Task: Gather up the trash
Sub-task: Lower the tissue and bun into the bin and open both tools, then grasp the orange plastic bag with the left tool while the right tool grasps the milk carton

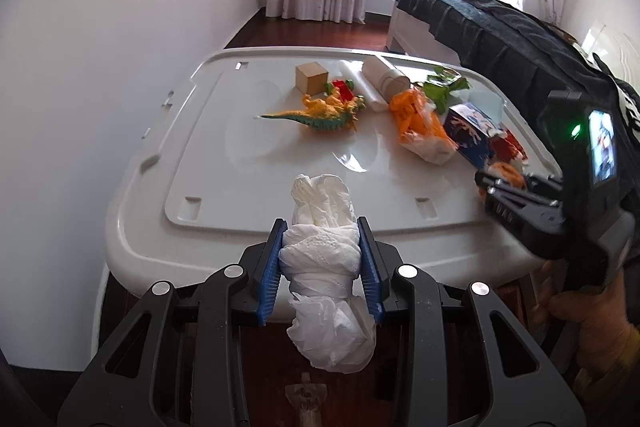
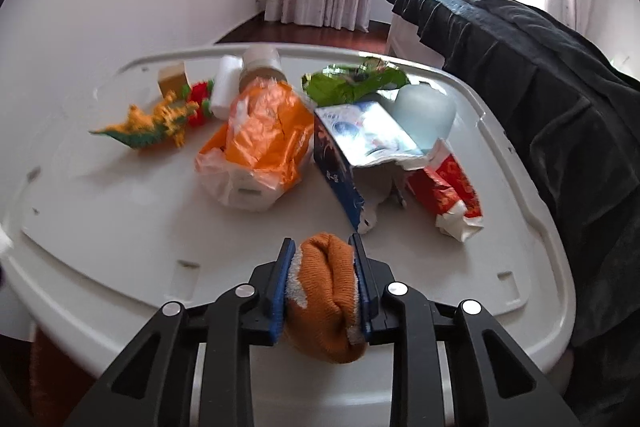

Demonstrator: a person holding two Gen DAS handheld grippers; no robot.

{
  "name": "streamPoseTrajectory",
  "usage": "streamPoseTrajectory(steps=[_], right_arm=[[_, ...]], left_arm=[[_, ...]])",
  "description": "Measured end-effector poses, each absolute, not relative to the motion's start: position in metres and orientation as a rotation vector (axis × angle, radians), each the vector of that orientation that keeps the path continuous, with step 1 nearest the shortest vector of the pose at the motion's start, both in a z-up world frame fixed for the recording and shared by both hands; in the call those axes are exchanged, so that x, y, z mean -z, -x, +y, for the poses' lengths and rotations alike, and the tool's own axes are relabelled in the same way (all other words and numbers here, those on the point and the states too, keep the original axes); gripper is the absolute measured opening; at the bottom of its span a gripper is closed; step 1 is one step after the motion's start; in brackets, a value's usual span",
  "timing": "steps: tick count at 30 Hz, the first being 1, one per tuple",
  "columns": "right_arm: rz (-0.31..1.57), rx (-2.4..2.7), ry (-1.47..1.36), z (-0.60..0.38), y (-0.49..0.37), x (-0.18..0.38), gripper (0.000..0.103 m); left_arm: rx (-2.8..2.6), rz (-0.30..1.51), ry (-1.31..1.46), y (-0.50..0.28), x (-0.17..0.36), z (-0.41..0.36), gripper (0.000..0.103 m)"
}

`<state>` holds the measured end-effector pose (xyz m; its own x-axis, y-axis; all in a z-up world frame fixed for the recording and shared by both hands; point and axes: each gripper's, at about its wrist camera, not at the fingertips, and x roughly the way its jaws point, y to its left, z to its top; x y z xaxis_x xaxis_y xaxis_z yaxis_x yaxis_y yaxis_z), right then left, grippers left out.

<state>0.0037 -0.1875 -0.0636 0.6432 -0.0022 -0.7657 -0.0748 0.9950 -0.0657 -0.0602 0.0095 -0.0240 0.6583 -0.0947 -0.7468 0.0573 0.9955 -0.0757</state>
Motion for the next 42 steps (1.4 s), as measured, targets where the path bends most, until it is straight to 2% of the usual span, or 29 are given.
streamPoseTrajectory(steps=[8, 13, 19, 20, 22, 23, 24, 25, 26, 28, 33, 42], right_arm=[[0.926, -0.182, 0.005, -0.177, 0.08, 0.024, 0.027], [1.035, -0.222, 0.051, -0.164, 0.137, 0.045, 0.028], [1.14, -0.222, 0.078, -0.16, 0.165, 0.071, 0.03], [1.145, -0.217, 0.083, -0.16, 0.166, 0.072, 0.031], [1.161, -0.202, 0.089, -0.159, 0.167, 0.074, 0.054], [1.162, -0.193, 0.086, -0.158, 0.168, 0.075, 0.074], [1.151, -0.179, 0.084, -0.159, 0.169, 0.073, 0.082], [1.14, -0.172, 0.083, -0.161, 0.168, 0.07, 0.084], [1.119, -0.166, 0.081, -0.162, 0.166, 0.065, 0.085], [1.072, -0.139, 0.08, -0.168, 0.164, 0.056, 0.092], [0.899, -0.078, 0.005, -0.195, 0.154, 0.014, 0.098], [0.594, -0.02, 0.051, -0.218, 0.126, -0.067, 0.098]], left_arm=[[0.165, 0.904, 0.012, 0.102, 0.028, 0.001, 0.034], [0.205, 0.991, -0.023, 0.134, 0.045, 0.001, 0.034], [0.209, 1.069, -0.035, 0.154, 0.064, 0.004, 0.034], [0.207, 1.074, -0.035, 0.155, 0.066, 0.004, 0.034], [0.2, 1.093, -0.026, 0.158, 0.069, 0.005, 0.036], [0.197, 1.106, -0.014, 0.158, 0.071, 0.005, 0.044], [0.192, 1.118, -0.002, 0.158, 0.071, 0.006, 0.052], [0.166, 1.128, 0.002, 0.158, 0.072, 0.008, 0.072], [0.129, 1.125, -0.004, 0.158, 0.07, 0.009, 0.082], [0.105, 1.097, -0.01, 0.157, 0.066, 0.011, 0.083], [0.136, 1.006, 0.02, 0.146, 0.045, 0.01, 0.087], [0.213, 0.834, 0.024, 0.065, 0.007, -0.035, 0.088]])
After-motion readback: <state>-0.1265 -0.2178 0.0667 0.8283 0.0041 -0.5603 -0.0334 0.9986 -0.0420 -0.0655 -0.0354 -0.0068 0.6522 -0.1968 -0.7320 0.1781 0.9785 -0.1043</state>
